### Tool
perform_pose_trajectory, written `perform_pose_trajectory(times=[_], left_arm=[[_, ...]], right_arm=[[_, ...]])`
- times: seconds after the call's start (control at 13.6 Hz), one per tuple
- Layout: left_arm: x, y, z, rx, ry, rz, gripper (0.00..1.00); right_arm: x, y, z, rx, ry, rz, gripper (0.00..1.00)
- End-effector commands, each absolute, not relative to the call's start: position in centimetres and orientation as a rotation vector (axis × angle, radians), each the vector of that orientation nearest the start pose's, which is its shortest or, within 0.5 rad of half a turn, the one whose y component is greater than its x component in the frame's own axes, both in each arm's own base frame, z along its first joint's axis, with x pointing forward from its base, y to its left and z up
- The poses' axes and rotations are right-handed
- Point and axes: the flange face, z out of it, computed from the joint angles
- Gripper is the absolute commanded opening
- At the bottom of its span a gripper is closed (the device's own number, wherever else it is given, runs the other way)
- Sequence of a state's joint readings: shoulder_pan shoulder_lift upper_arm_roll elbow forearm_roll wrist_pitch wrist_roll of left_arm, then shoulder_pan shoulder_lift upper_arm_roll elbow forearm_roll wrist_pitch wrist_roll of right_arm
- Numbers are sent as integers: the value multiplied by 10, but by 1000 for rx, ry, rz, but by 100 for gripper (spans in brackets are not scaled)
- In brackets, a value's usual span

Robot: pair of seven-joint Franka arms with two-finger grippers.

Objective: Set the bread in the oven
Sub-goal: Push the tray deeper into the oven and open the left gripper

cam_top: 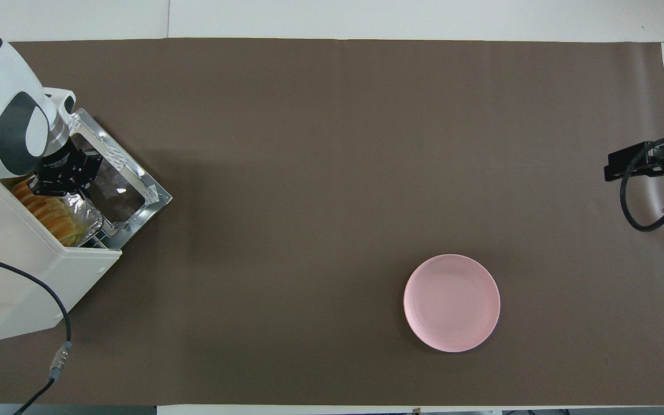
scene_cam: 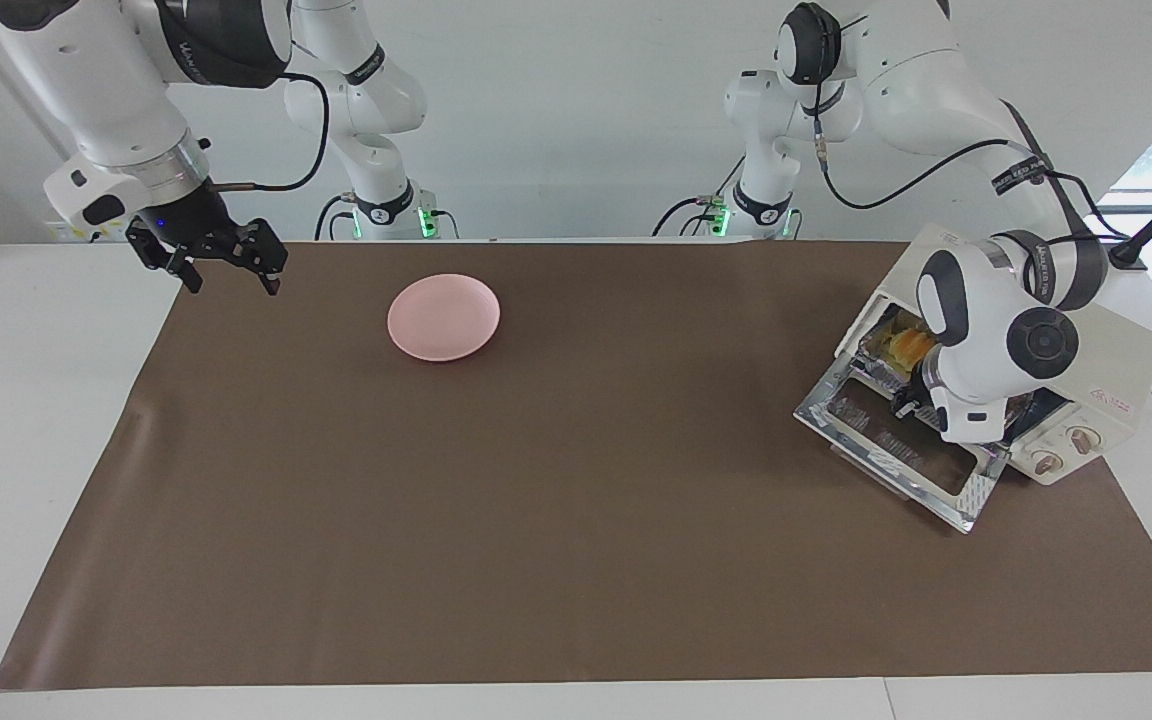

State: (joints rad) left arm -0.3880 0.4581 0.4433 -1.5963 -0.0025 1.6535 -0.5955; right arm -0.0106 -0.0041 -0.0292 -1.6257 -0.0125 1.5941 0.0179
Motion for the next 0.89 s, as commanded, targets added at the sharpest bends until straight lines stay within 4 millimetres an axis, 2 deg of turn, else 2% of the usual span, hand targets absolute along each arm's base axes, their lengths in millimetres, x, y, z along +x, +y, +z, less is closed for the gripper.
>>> perform_pose_trajectory(times=[0.0, 0.22, 0.81], left_arm=[[620, 8, 369, -2684, -869, 400, 0], [620, 19, 371, -2666, -911, 394, 0], [621, 23, 369, -2654, -949, 368, 0]], right_arm=[[547, -24, 604, -3162, 64, 49, 100], [547, -24, 604, -3162, 64, 49, 100], [546, -24, 602, -3162, 64, 61, 100]])
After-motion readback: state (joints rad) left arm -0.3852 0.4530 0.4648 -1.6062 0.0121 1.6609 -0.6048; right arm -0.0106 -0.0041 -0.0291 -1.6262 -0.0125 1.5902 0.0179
